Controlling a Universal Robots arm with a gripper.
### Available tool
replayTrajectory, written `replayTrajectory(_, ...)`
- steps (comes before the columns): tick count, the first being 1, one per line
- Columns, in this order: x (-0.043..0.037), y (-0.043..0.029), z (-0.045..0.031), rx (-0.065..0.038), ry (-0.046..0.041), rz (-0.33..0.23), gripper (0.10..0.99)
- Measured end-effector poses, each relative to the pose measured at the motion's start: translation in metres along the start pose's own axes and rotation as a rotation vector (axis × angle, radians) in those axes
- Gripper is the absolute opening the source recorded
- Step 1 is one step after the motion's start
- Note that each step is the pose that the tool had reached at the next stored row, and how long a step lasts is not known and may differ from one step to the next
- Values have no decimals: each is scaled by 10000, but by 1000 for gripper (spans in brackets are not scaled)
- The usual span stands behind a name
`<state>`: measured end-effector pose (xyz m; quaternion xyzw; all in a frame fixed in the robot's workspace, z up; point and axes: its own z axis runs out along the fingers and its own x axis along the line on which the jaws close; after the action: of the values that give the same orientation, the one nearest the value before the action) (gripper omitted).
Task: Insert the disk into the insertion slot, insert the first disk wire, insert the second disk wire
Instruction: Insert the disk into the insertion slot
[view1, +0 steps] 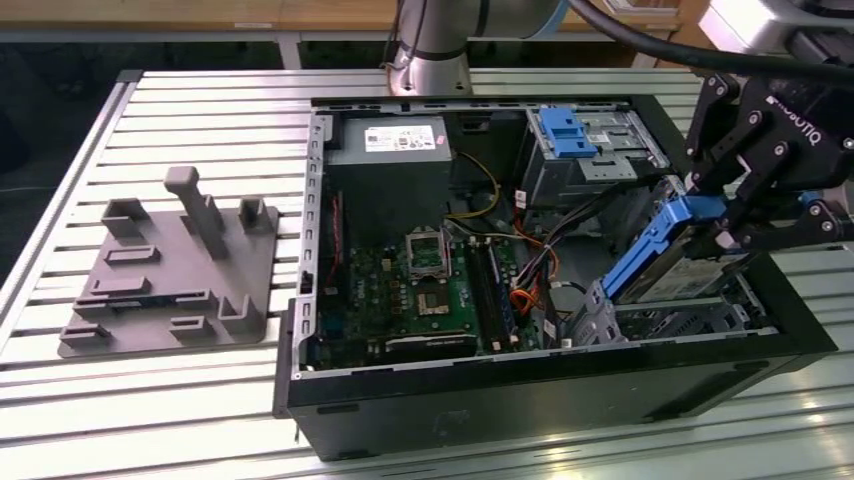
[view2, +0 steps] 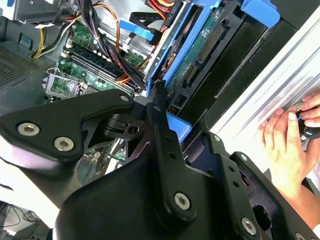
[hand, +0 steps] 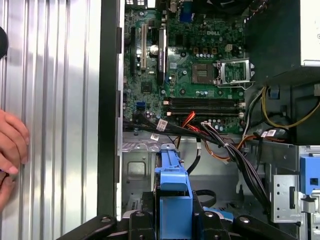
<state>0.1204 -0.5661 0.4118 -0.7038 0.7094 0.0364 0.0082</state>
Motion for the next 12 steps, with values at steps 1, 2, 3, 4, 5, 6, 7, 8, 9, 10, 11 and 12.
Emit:
replayTrajectory(1, 1, 0, 18, 0, 0, 1, 365)
replayTrajectory(2, 2, -1, 34, 0, 0, 1, 365)
replayTrajectory(3, 3, -2, 45, 1, 1, 0, 373)
replayTrajectory(4, 3, -2, 49, 1, 5, 1, 373)
replayTrajectory(5, 3, -2, 50, 0, 4, 0, 431)
replayTrajectory(6, 4, -2, 50, 0, 5, 1, 490)
replayTrajectory(7, 4, -2, 53, 0, -1, 0, 490)
replayTrajectory(8, 4, -2, 52, 0, 1, 1, 490)
replayTrajectory(9, 4, -2, 52, 0, 2, 0, 557)
replayTrajectory(10, 4, -2, 52, 0, 1, -1, 557)
replayTrajectory(11, 4, -2, 52, 0, 1, -2, 557)
replayTrajectory(12, 4, -2, 52, 0, 1, -3, 557)
